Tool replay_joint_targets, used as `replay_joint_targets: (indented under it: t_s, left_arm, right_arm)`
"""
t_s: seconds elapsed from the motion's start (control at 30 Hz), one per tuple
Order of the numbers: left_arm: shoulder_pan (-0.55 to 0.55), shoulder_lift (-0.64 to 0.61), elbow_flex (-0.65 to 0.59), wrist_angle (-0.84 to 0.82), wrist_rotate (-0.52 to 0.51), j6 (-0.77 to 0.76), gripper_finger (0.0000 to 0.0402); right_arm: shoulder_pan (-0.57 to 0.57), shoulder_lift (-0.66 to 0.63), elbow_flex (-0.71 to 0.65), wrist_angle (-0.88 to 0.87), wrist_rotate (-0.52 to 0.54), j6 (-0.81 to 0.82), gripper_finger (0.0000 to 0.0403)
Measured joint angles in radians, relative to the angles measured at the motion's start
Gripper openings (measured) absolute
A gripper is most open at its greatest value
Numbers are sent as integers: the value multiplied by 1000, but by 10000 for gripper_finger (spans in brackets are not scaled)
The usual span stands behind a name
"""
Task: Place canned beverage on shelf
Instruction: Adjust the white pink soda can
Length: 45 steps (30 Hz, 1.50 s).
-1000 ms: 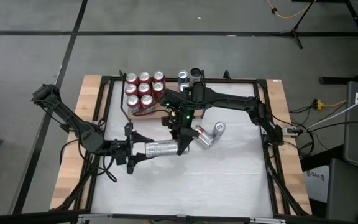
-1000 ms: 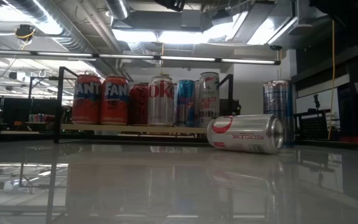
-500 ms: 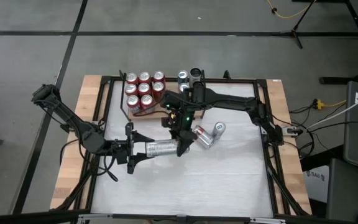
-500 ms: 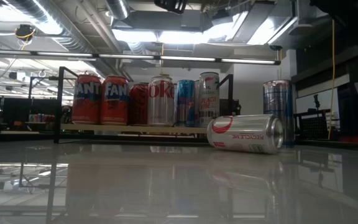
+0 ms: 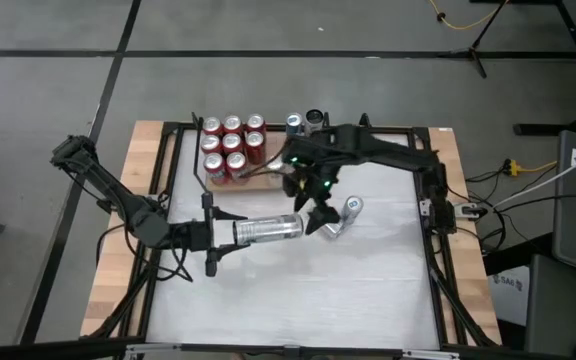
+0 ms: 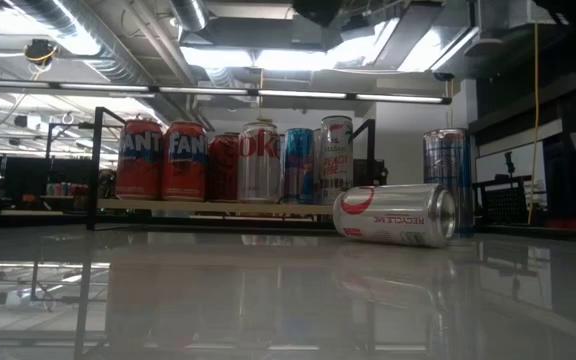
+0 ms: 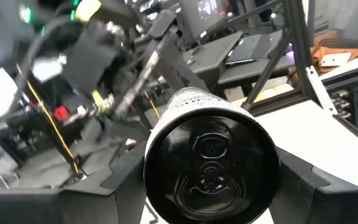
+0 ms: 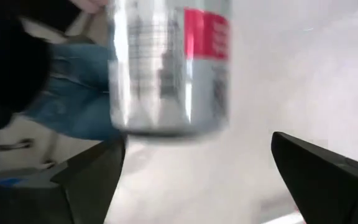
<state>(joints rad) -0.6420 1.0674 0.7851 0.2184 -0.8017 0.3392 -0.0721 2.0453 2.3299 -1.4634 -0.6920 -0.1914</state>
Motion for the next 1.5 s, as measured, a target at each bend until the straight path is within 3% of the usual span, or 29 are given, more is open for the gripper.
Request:
replay_joint_targets:
  t_s: [0.17, 0.37, 0.83, 0.97, 1.17, 1.5]
  left_arm:
    - [11, -1, 91, -159, 4, -131, 240]
    - [58, -1, 240, -464, 34, -356, 240]
    - [309, 7, 457, -1015, 377, -973, 240]
    - [376, 47, 479, -1069, 480, -1015, 240]
    - [478, 166, 523, -1108, 656, -963, 240]
    - [574, 407, 692, -1484, 716, -878, 241]
  right_arm:
    - [-1, -75, 0, -48, 111, -48, 393]
    - [-9, -150, 0, -107, 115, -136, 392]
    - [-54, -278, -45, -105, 144, -193, 392]
    - [-54, -369, -215, -92, 158, -209, 392]
    - [-54, -549, -592, 204, 158, -186, 392]
    - [-53, -796, -1107, 644, 161, -10, 392]
